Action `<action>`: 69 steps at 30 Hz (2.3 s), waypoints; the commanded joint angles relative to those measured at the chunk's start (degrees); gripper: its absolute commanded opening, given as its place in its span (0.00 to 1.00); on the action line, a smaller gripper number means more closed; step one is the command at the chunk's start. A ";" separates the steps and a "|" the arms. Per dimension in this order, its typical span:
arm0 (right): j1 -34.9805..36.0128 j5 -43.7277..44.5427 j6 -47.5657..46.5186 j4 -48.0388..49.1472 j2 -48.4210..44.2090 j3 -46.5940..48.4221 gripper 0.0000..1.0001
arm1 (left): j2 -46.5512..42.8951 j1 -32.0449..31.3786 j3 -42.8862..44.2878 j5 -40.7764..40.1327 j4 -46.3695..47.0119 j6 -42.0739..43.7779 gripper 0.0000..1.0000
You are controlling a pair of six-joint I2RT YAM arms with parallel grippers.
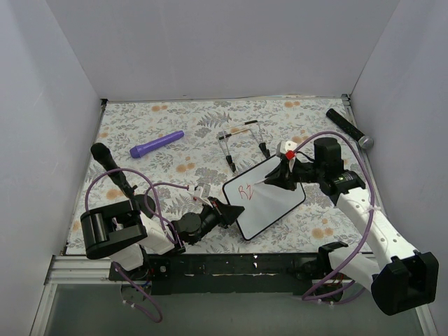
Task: Write a sentence on the whiteboard
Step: Write on the whiteboard with the whiteboard.
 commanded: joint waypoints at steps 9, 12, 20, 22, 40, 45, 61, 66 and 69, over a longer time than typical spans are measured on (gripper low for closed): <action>-1.71 -2.89 -0.14 2.03 -1.79 -2.32 0.01 | -0.38 -0.46 1.42 0.76 4.97 1.22 0.00; -2.07 -3.86 -0.32 1.85 -1.79 -2.23 0.01 | -0.47 -0.46 1.77 0.76 4.26 1.40 0.00; -4.26 -5.80 0.03 2.55 -2.84 -3.11 0.01 | -0.38 -0.46 1.68 1.11 4.70 1.40 0.00; -4.53 -4.66 0.47 2.73 -2.67 -3.28 0.01 | -0.38 -0.46 1.77 1.29 4.53 1.40 0.00; -4.09 0.09 5.21 8.00 -0.91 -5.13 0.01 | 1.20 -0.55 2.56 2.87 5.49 1.23 0.00; -3.91 1.24 5.65 8.79 -0.47 -5.30 0.01 | 1.37 -0.55 2.73 3.13 5.49 1.31 0.00; -2.95 -2.98 3.11 6.25 0.85 -4.95 0.01 | 1.73 -0.55 3.09 3.49 5.41 1.31 0.00; -2.95 -2.55 -0.06 2.56 0.59 -4.69 0.01 | 0.67 -0.55 2.47 2.34 4.79 1.31 0.00; -2.95 -1.14 -0.41 2.03 0.41 -4.60 0.01 | 0.06 -0.55 2.12 1.73 4.44 1.31 0.00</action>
